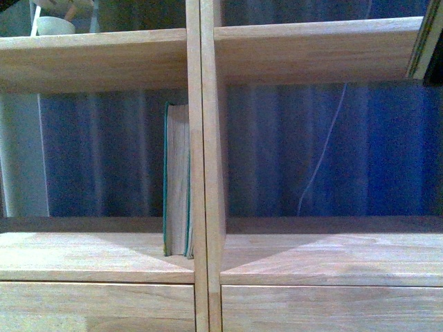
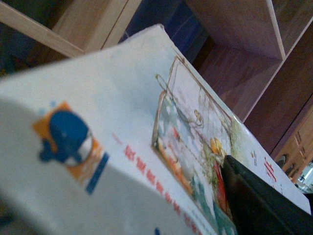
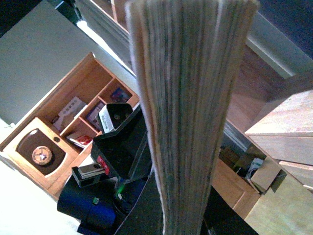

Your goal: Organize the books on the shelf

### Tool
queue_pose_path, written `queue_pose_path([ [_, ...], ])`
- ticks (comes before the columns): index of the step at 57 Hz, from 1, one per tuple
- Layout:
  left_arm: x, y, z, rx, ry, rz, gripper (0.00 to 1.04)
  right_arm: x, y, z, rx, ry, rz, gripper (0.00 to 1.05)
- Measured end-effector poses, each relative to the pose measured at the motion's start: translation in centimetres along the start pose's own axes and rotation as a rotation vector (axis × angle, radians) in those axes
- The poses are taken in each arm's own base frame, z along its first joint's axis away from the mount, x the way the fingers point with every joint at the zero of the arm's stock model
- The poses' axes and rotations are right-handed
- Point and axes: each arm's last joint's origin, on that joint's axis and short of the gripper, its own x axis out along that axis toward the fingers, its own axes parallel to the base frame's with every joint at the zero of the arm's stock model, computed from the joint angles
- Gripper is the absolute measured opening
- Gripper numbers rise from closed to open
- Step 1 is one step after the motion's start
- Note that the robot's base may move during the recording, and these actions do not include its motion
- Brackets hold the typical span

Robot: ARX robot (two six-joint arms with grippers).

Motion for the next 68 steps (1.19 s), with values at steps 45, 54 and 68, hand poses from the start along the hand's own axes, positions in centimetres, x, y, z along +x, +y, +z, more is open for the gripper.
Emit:
queue_pose_path([
  [45,-0.6,0.2,0.3,-0.08,-0.061,0.007,0.07,0.1,-1.4,-0.8,0.002,0.018,-0.094,0.31],
  [54,-0.8,0.7,0.4,-0.048,-0.065,0.037,0.07,0.0,-2.0,-0.2,-0.043,0.002,-0.131,0.56],
  [68,-2.1,1.6,1.0,0.074,-0.05,0.129,0.07,-0.9,-5.1,2.9,-0.297,-0.123,-0.291,0.91],
])
